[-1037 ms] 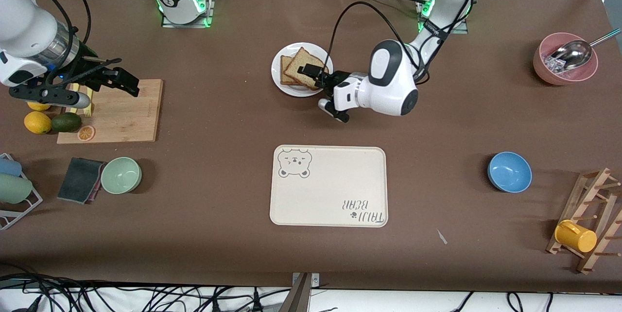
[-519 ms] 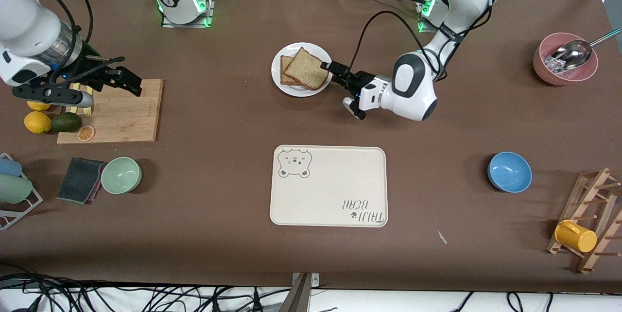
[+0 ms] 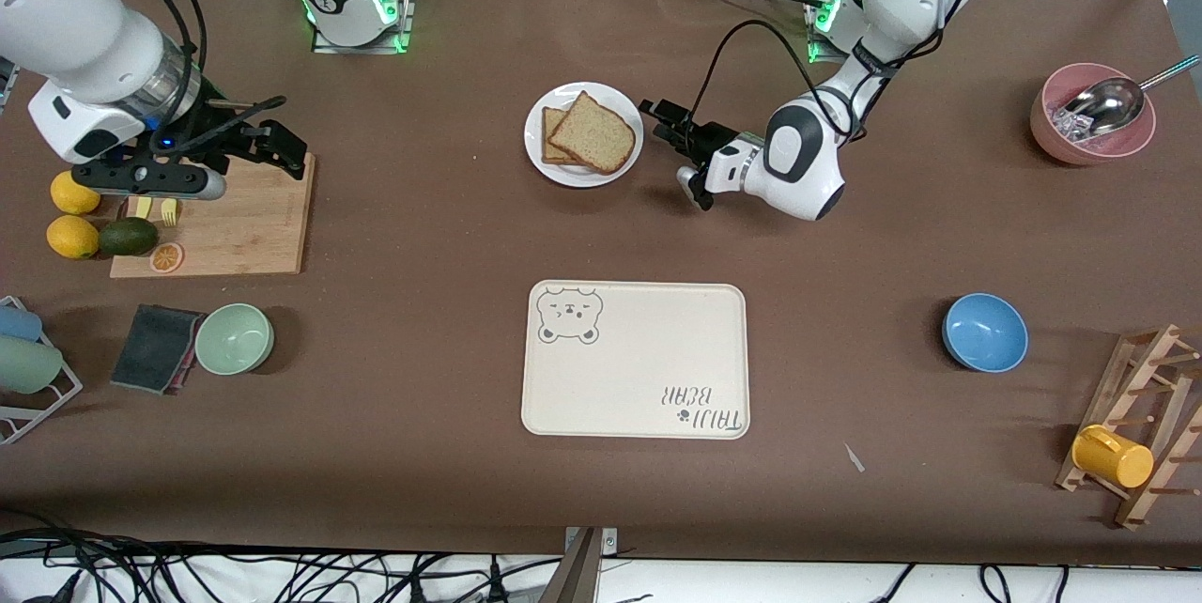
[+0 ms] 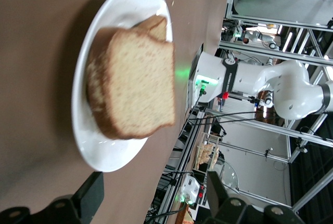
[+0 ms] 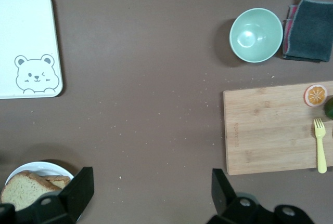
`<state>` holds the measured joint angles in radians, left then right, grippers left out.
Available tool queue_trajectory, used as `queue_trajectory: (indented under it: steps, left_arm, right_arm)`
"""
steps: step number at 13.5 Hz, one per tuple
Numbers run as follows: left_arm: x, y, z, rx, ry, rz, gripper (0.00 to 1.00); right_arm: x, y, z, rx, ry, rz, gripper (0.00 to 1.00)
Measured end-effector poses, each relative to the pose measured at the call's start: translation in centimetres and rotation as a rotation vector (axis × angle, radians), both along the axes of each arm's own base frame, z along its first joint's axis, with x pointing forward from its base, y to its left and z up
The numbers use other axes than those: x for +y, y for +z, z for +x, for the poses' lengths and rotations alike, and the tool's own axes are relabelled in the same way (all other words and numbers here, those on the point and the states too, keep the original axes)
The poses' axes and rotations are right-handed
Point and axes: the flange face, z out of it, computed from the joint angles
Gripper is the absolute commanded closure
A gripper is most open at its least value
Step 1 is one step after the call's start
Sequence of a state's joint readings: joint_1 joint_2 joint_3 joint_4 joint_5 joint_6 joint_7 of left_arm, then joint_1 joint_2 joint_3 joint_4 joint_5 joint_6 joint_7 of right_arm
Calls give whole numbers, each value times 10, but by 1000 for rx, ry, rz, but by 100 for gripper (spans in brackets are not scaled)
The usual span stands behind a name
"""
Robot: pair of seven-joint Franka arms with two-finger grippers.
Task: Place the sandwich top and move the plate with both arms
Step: 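Grasp the plate rim with the left gripper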
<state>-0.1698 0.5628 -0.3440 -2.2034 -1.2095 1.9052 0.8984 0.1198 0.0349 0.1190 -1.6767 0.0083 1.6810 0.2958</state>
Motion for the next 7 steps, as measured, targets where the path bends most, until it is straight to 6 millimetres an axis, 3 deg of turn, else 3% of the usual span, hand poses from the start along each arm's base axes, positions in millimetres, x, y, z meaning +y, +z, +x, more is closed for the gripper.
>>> queue_trajectory:
  steps: [3, 7]
  left_arm:
    - [3, -21, -8, 28, 4, -12, 22]
    - [4, -21, -3, 15, 16, -6, 22]
  right_arm:
    - [-5, 0, 1, -1, -9, -3, 0]
    - [-53, 0, 10, -1, -86, -7, 0]
